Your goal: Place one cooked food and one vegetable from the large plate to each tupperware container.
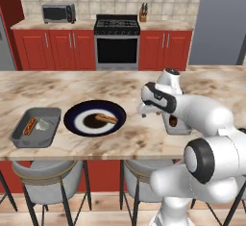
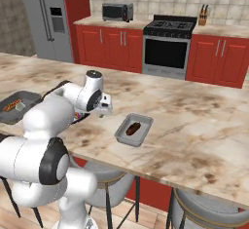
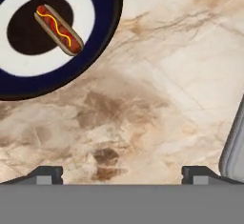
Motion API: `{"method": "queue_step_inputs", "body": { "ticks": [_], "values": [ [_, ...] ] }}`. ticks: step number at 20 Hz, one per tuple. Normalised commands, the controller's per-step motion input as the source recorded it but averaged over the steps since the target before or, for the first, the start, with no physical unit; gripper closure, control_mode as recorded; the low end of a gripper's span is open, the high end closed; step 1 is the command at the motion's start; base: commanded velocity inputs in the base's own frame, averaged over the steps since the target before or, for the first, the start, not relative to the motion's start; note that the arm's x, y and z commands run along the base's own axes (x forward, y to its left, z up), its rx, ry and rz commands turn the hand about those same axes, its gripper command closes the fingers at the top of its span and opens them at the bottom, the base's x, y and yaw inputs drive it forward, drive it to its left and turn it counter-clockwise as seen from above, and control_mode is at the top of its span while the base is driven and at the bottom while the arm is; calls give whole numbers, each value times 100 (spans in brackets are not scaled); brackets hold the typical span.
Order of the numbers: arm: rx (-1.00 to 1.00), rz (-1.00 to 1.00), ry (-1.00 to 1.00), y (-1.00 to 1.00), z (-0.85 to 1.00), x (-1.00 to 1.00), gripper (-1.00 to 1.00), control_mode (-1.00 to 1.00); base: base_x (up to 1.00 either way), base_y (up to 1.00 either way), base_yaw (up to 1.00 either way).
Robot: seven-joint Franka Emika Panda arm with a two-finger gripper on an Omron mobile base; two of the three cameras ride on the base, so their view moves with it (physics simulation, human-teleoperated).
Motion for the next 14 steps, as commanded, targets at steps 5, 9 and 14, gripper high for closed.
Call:
{"method": "queue_step_inputs", "body": {
  "ticks": [5, 9, 14],
  "values": [
    [-4, 42, 0, 82, 10, 28, -100, -100, 0, 0, 0],
    [-18, 8, -5, 100, 6, 21, -100, -100, 0, 0, 0],
    [-12, 2, -1, 79, 0, 46, -100, -100, 0, 0, 0]
  ]
}}
